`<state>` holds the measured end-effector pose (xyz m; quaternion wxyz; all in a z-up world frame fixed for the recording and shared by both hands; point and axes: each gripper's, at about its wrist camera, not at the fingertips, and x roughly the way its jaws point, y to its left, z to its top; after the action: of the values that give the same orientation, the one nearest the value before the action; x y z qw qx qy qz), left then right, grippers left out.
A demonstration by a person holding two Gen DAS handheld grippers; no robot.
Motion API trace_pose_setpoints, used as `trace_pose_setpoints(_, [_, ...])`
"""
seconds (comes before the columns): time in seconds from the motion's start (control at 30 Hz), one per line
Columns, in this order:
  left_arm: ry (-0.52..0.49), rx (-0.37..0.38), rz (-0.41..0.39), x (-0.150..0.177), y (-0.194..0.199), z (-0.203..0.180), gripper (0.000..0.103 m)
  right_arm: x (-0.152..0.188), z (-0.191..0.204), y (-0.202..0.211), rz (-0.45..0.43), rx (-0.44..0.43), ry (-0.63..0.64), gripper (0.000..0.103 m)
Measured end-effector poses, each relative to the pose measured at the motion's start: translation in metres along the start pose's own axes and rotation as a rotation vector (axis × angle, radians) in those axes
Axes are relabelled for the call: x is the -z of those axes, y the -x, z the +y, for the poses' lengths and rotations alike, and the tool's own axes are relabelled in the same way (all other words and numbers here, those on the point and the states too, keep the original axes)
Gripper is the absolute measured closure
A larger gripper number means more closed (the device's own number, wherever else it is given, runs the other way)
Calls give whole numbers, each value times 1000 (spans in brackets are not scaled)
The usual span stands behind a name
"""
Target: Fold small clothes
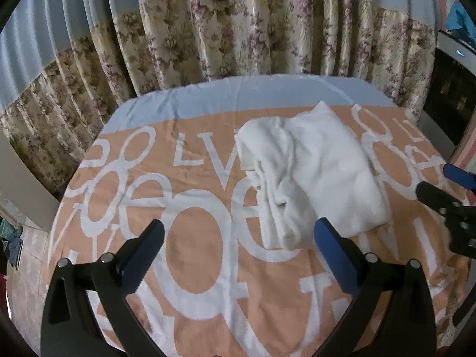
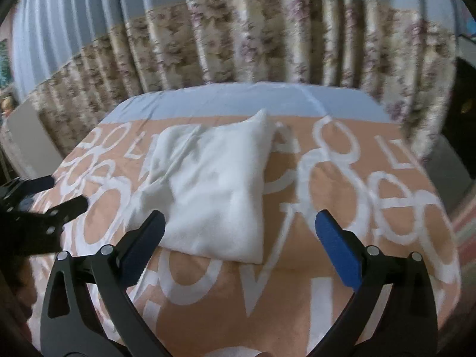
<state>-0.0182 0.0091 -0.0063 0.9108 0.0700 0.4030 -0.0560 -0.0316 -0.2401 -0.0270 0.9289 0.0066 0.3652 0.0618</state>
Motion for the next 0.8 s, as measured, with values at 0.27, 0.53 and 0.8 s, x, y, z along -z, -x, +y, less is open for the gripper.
trace_pose_setpoints(0.27, [-19,-58,-75,-7,53,-9,2,0,9,43,-78,97,-12,3])
trace_pose_setpoints(0.53, [63,-62,-195,-19,112,-2,2,-20,18,99,-172,125,-29,3])
trace_pose_setpoints(0.8, [92,-49,-221,-18,132,-2,2,-30,20,124,-223,201,-55,3])
